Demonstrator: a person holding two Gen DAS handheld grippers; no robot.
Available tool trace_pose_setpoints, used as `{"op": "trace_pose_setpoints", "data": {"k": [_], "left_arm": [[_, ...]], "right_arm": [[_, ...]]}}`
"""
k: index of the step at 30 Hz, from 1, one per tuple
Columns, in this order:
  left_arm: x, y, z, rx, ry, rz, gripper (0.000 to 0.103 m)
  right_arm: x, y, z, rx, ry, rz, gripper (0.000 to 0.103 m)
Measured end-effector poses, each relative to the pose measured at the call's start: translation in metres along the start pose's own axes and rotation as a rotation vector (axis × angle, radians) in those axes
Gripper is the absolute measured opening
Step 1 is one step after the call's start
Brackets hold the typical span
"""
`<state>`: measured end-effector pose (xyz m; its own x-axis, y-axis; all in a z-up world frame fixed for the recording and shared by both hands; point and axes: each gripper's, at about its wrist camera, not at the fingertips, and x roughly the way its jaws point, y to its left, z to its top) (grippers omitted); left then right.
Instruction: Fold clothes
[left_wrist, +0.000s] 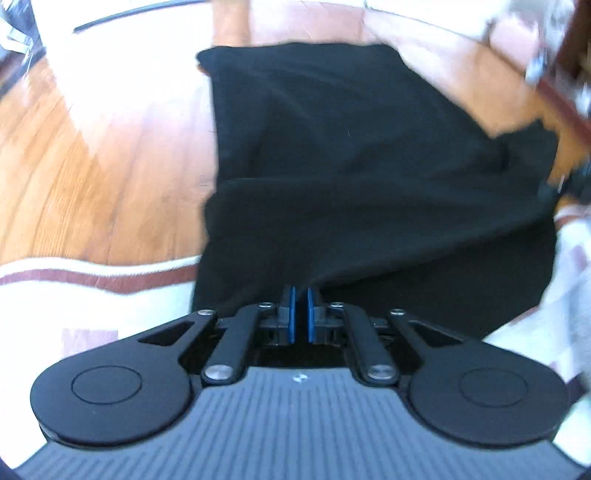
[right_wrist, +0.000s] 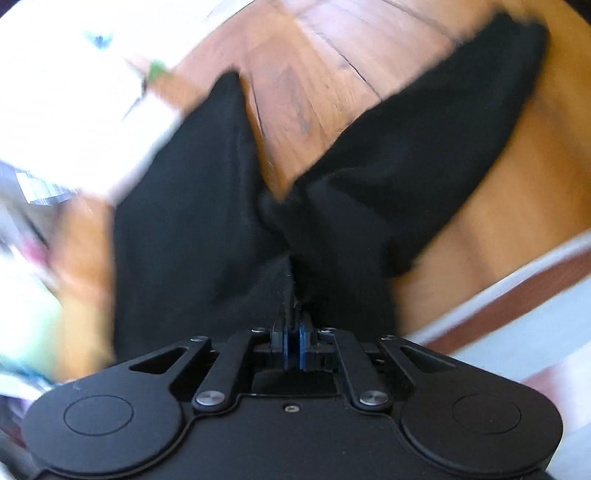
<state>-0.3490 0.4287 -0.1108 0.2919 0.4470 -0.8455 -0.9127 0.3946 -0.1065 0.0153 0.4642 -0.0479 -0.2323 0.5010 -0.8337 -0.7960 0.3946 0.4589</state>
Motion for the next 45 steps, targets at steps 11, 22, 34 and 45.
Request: {"op": "trace_pose_setpoints", "data": {"k": [11,22,34,45], "left_arm": [[-0.002,0.008,-0.006,-0.129,0.016,-0.068,0.057],[0.023,-0.015,-0.002,-0.1,0.124,-0.027,0.058],[0.006,-0.029,0.001,-0.024,0.013,-0.07,0.065],[0.026,-0.156,0.084,0.028,-0.111,-0.304,0.066]], "right_arm": [[-0.029,0.0,-0.005,-0.137,-0.168,-0.062,0.046],[0.003,0.021,-0.006,-0.339,-0.013,-0.087,0.005],[-0.064,-0.03,0.008,-0.07,-0.262,-0.184,0.035],[-0.114,-0.076,0.049,0.161,-0.227,-0.11,0.06]]}}
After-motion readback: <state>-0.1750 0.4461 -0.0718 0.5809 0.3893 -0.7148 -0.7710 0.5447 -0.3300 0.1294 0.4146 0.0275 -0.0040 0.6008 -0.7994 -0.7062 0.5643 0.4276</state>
